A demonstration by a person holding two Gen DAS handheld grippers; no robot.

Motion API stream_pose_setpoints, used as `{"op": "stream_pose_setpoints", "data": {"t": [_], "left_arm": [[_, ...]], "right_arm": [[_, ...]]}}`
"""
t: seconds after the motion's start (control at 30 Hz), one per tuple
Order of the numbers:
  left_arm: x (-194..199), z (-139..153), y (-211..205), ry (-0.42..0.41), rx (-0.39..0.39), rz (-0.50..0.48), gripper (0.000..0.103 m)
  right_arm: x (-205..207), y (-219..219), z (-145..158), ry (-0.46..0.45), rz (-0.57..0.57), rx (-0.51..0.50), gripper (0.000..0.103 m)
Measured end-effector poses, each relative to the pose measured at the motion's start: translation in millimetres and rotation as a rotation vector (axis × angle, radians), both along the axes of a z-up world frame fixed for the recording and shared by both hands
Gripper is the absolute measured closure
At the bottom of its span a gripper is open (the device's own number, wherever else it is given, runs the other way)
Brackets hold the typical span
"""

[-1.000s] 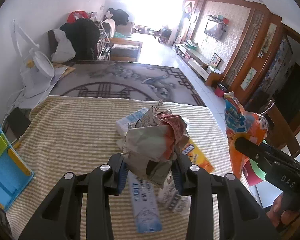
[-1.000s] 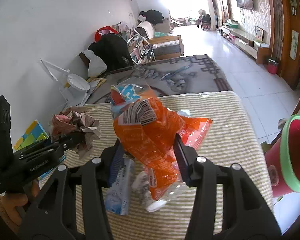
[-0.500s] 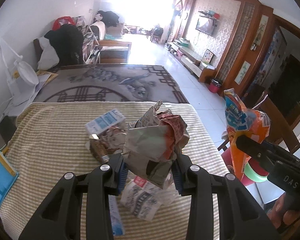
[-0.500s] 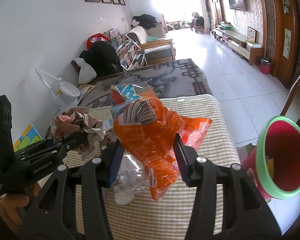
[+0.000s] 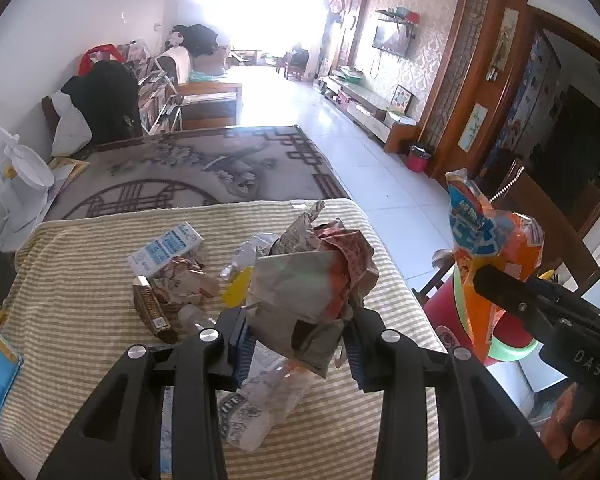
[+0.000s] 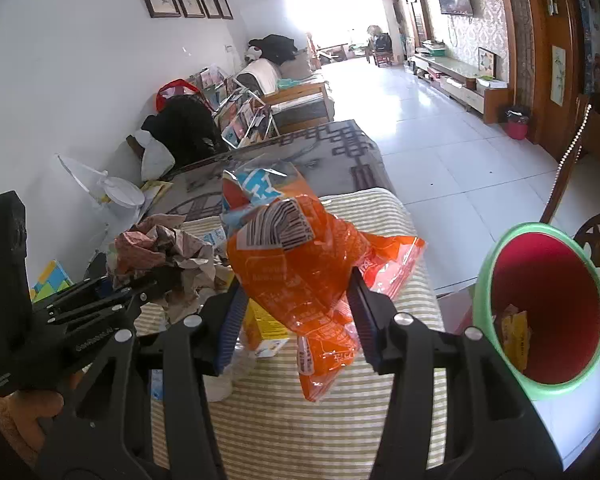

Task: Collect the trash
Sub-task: 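Lift the crumpled paper and orange bag toward the red bucket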

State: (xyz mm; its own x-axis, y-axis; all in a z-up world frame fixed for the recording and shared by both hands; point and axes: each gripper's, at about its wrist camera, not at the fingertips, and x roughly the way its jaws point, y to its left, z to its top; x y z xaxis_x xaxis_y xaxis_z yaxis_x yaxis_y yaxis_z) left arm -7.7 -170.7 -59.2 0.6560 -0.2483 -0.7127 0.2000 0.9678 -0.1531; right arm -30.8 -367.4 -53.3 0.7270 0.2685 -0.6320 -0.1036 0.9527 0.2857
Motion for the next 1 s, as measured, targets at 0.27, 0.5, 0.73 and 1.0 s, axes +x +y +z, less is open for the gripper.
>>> {"op": "stream_pose_setpoints", "data": {"t": [0.27,0.5,0.73,1.0], "left_arm": [[-8,4,-35,-0.001,0.010,-0.032,0.067],[-15,7,-63,-0.002,0.035,-0.055,0.067],[-19,11,-85,-0.007,0.055,-0.071,0.067],[-20,9,-108,-0.003,0.069,-0.096,0.067]], "right_arm": [[-8,-28,1,-0.004,-0.022,0.016,0.055],[-13,-46,4,-0.023,-0.033,0.033,0.055],[-19,-71,2,-0.025,-0.063,0.052,0.055],[-25,-100,-1,-0.023,-0.108,0.069,0.055]]}}
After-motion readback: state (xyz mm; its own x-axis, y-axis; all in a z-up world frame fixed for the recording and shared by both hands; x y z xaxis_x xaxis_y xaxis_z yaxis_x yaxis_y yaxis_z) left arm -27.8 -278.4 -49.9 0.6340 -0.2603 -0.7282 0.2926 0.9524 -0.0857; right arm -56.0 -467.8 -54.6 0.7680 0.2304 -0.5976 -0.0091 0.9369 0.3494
